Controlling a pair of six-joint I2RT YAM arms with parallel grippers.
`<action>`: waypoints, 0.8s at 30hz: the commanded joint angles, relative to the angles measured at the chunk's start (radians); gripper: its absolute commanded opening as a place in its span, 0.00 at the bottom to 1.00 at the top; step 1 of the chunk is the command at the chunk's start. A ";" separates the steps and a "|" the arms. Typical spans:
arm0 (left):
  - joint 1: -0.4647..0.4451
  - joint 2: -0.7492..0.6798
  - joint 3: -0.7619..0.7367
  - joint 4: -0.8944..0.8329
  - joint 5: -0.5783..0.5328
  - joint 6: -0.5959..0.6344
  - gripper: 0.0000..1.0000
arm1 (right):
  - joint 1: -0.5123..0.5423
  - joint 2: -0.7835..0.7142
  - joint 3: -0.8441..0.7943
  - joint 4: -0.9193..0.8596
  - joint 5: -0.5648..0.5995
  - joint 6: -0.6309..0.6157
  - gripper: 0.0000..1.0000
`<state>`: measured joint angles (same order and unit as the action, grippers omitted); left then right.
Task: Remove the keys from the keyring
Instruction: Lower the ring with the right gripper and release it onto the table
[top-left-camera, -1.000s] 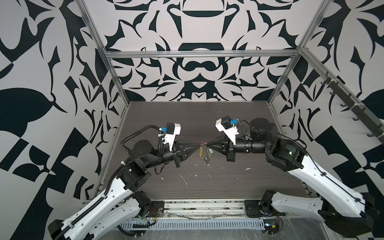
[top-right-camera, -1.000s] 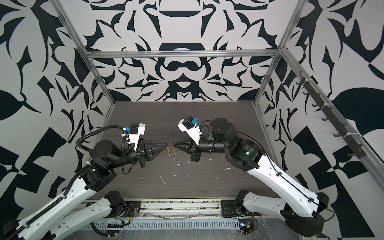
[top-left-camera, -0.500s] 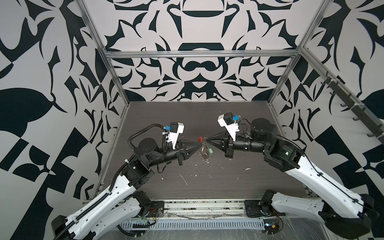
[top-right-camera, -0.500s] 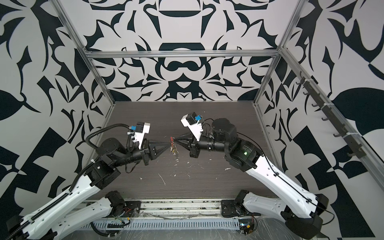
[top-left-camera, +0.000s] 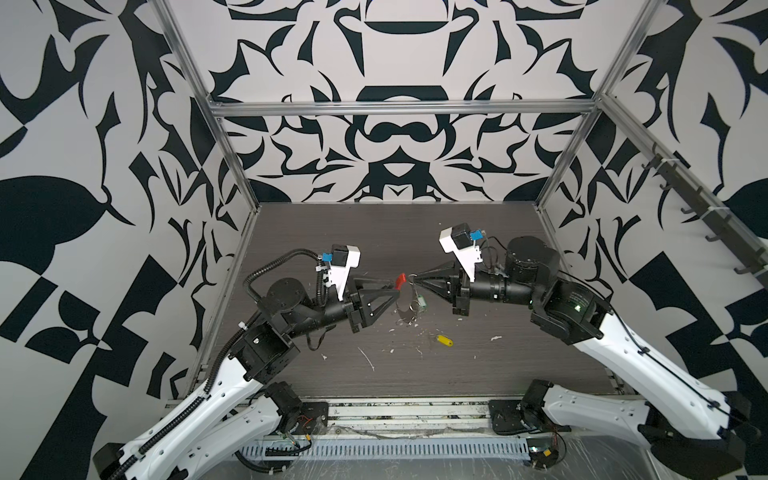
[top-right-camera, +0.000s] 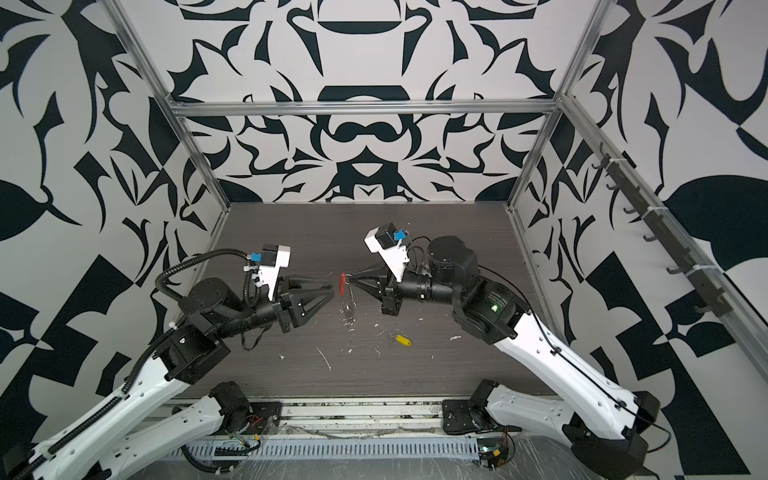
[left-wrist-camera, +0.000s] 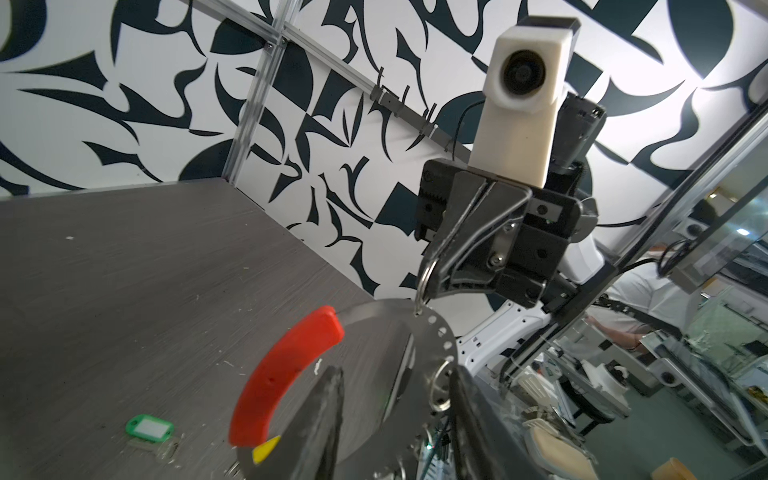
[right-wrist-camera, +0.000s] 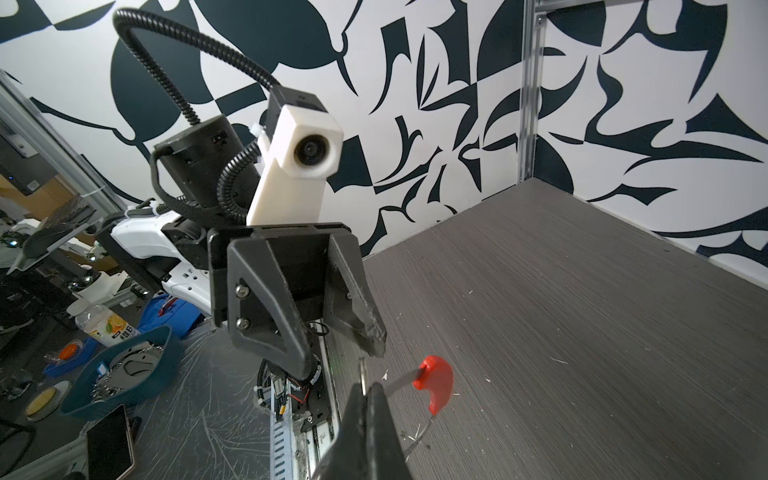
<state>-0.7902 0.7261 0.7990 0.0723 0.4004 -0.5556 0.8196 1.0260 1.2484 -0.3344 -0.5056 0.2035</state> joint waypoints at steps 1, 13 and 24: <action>0.002 -0.030 -0.014 0.006 -0.060 0.011 0.54 | -0.002 -0.024 -0.019 -0.007 0.053 -0.002 0.00; 0.002 -0.093 -0.044 0.000 -0.165 0.018 0.99 | -0.002 0.106 -0.240 0.114 -0.063 0.140 0.00; 0.002 -0.101 -0.069 -0.002 -0.183 0.008 0.99 | 0.063 0.239 -0.310 0.114 -0.094 0.183 0.00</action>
<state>-0.7902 0.6247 0.7563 0.0696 0.2283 -0.5453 0.8677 1.2667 0.9436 -0.2741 -0.5785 0.3656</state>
